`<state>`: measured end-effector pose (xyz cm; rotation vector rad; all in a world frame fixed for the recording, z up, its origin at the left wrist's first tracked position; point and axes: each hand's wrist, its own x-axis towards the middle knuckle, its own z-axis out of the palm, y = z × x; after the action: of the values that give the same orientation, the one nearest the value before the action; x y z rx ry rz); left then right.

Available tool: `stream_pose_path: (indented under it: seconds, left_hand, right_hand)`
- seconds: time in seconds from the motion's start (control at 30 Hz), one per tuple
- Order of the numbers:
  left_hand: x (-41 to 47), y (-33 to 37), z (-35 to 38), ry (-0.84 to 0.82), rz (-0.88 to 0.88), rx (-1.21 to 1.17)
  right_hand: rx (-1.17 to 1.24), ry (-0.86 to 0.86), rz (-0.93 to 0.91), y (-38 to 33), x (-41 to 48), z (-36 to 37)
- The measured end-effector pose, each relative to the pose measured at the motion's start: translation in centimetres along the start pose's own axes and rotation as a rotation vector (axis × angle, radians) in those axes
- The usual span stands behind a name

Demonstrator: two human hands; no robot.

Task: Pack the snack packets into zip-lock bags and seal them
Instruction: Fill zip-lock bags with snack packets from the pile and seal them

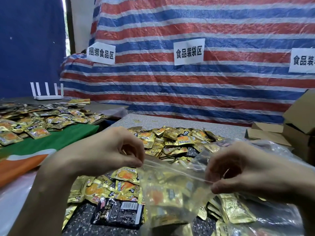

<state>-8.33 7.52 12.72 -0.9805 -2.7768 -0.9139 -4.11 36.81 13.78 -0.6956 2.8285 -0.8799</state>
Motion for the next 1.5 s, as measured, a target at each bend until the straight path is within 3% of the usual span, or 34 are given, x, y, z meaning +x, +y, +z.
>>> stream_pose_path:
  seconds: [0.13, 0.27, 0.4, 0.57, 0.77, 0.83, 1.0, 1.2, 1.3, 1.5]
  left_hand:
    - [-0.1, 0.0, -0.3, 0.037, 0.030, -0.007]
    - [-0.5, 0.1, -0.7, 0.209, 0.147, -0.098]
    - [-0.5, 0.3, -0.8, 0.224, 0.211, -0.121]
    - [-0.1, 0.7, -0.3, 0.335, 0.285, -0.158]
    - [0.5, 0.3, -0.2, 0.460, 0.178, -0.112]
    - [0.5, 0.2, -0.2, 0.421, 0.138, -0.097]
    - [0.6, -0.2, 0.2, 0.086, -0.063, 0.044]
    - [1.4, -0.8, 1.4, -0.032, -0.193, 0.204]
    - [1.3, -0.6, 1.3, -0.029, -0.132, 0.183]
    - [1.1, 1.2, 1.5, -0.023, 0.167, 0.065]
  right_hand:
    - [0.060, 0.083, -0.048, 0.0, -0.5, -0.1]
    - [0.092, 0.373, -0.186, -0.2, -0.8, -0.5]
    - [0.125, 0.297, -0.204, -0.7, -1.5, -0.5]
    - [0.152, 0.402, -0.210, -0.9, -1.0, -0.5]
    - [0.149, 0.419, -0.172, -1.0, -0.8, -0.3]
    - [0.158, 0.384, -0.141, -0.9, -0.7, -0.2]
    - [0.164, 0.325, 0.003, -0.2, 0.1, 0.0]
    - [0.075, 0.181, 0.098, 0.4, 0.5, 0.0]
    - [0.048, 0.171, 0.079, 0.7, 0.3, -0.1]
    - [-0.149, 0.139, -0.103, -0.8, 0.2, 0.7]
